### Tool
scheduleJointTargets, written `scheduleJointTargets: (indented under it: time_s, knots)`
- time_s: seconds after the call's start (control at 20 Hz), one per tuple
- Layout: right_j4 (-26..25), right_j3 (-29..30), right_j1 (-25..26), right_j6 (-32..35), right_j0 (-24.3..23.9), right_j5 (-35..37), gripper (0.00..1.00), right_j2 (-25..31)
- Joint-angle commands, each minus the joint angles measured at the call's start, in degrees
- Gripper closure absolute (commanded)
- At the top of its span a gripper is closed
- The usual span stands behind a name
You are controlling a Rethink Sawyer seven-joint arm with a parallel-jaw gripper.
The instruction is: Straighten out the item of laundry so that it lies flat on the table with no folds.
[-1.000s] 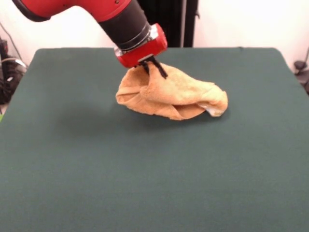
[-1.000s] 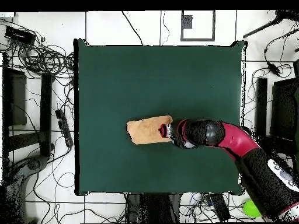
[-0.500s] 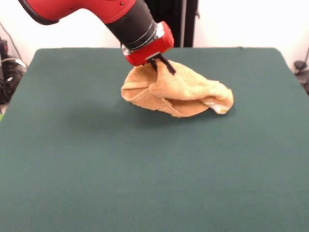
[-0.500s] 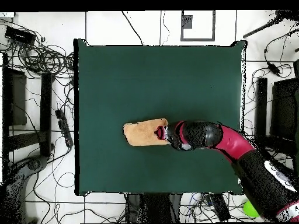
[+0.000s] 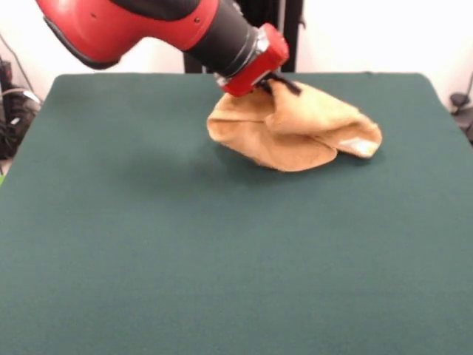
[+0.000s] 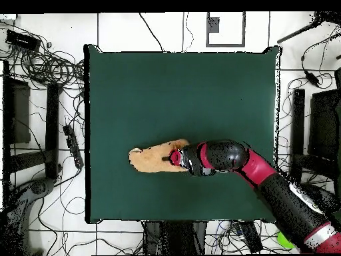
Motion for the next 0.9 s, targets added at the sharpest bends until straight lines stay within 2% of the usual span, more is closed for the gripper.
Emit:
scheduleJointTargets:
  time_s: [0.05,0.25,0.7,0.9]
  knots:
    - [2.1,2.1,11.5,-21.1,0.1,12.9,1.00,11.4]
    - [0.2,0.6,15.8,-28.0,-1.8,18.4,1.00,15.7]
    - [-1.1,-0.1,19.0,-27.0,-3.0,21.7,1.00,18.0]
    - [-3.2,-0.9,19.3,-28.1,-3.5,21.6,1.00,17.0]
